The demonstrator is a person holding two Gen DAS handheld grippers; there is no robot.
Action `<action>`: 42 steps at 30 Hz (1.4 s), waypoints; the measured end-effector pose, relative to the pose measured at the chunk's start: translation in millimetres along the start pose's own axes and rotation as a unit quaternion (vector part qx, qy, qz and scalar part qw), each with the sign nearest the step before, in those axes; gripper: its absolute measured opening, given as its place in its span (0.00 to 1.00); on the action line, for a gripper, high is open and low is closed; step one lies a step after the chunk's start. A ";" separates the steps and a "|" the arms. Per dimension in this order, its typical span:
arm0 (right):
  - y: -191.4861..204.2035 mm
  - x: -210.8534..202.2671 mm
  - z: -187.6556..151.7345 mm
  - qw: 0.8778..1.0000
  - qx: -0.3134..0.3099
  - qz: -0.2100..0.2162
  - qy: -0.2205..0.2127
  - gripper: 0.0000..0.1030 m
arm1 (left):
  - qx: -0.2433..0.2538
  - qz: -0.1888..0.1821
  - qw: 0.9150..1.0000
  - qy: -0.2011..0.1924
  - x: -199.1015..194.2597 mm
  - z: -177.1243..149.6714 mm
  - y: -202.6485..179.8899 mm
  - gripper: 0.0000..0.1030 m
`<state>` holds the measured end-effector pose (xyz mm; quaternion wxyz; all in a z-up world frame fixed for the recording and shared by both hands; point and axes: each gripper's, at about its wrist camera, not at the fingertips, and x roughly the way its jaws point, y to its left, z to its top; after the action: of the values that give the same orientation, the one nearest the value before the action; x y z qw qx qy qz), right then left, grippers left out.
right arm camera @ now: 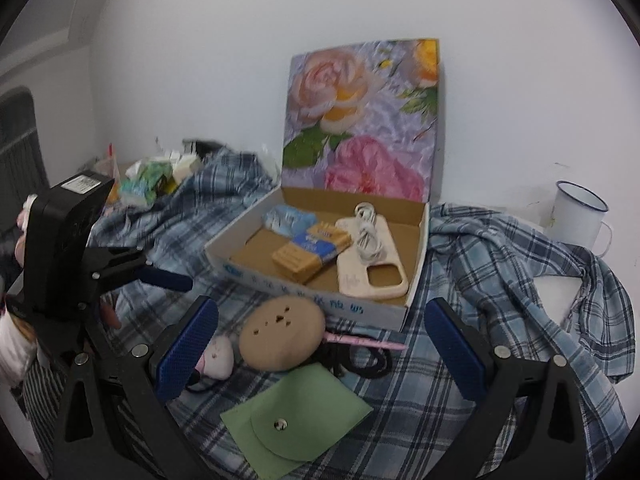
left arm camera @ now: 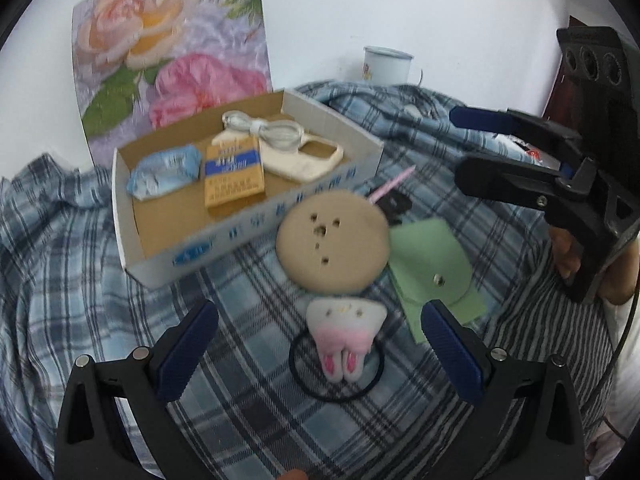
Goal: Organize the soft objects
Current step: 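Grasp the pink-and-white plush tooth with the left gripper while the right gripper grasps the green felt pouch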
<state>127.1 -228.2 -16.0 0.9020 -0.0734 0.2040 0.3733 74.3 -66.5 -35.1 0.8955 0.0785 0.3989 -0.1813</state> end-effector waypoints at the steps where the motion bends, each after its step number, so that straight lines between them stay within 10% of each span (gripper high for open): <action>1: 2.2 2.7 -1.4 1.000 -0.012 0.000 0.011 1.00 | -0.002 -0.001 1.000 0.006 2.6 -2.6 1.5 0.93; 11: 10.5 29.0 -24.7 0.989 -0.062 0.023 0.131 1.00 | 0.005 -0.003 0.999 0.044 20.9 -9.9 -1.6 0.70; 15: 14.3 41.4 -34.0 0.983 -0.071 0.027 0.170 1.00 | 0.017 -0.007 0.999 0.043 21.9 -11.4 -6.1 0.46; 42: 11.7 47.7 -37.5 0.979 -0.055 0.047 0.192 0.83 | 0.020 -0.013 0.999 0.048 25.6 -12.6 -4.9 0.43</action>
<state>137.6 -199.8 -69.9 0.8223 -0.1837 0.3555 0.4046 79.5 -74.1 -62.5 0.8713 0.0994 0.4384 -0.1971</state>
